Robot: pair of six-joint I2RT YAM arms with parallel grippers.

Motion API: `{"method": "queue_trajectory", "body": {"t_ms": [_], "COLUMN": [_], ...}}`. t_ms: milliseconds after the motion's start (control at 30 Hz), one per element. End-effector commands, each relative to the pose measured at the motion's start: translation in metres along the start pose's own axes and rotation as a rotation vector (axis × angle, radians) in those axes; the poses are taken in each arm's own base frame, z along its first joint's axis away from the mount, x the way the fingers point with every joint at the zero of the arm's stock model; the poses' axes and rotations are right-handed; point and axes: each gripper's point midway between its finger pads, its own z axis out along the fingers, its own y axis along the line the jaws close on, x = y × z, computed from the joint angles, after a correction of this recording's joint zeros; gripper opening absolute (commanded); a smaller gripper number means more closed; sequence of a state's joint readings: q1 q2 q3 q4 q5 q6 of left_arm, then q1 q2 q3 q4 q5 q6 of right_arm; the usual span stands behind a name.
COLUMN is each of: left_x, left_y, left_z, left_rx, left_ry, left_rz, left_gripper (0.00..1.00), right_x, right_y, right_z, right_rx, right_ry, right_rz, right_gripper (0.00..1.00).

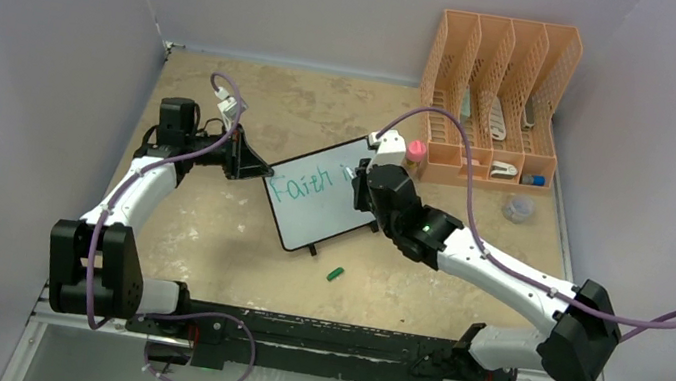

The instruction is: Write a sentence on the whiteboard

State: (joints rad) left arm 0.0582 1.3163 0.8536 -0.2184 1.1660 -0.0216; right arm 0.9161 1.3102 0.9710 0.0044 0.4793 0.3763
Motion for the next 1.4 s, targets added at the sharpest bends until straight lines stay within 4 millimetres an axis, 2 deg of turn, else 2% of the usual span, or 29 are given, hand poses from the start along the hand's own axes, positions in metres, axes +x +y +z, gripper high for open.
{"method": "queue_trajectory", "body": {"t_ms": [0,800,1267,1367], "left_x": [-0.008,-0.009,-0.009,-0.009], "left_y": [0.010,0.010,0.011,0.011], "left_z": [-0.003,-0.004,-0.004,-0.004], "left_rx": [-0.052,-0.054,-0.057,-0.056], "left_ry": [-0.016,-0.017,-0.017,-0.017], "left_rz": [0.072,0.074,0.074,0.074], "left_gripper": [0.00,0.00,0.00,0.00], "right_x": [-0.016,-0.018,-0.006,0.003], "right_y": [0.002,-0.014,-0.015,-0.018], "right_z": [0.002,0.002,0.000,-0.003], "right_rx": [0.005,0.095,0.083,0.089], "right_ry": [-0.052,-0.073,-0.034,-0.006], "right_rz": [0.011,0.022,0.028,0.022], "right_gripper": [0.00,0.00,0.00,0.00]}}
